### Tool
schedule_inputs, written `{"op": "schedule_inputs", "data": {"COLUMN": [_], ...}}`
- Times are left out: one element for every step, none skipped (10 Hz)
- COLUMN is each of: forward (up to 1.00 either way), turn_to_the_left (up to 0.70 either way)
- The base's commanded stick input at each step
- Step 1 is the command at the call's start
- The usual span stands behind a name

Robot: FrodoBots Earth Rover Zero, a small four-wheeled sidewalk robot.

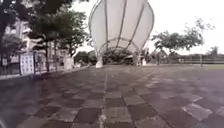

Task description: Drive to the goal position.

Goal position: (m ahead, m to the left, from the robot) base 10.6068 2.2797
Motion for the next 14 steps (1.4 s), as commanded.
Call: {"op": "schedule_inputs", "data": {"forward": [1.00,1.00,1.00,1.00,1.00,1.00,1.00,1.00,1.00,1.00,1.00,1.00,1.00,1.00], "turn_to_the_left": [0.00,0.00,0.00,0.00,0.00,0.00,0.00,0.00,0.00,0.00,0.00,0.00,0.00,0.00]}}
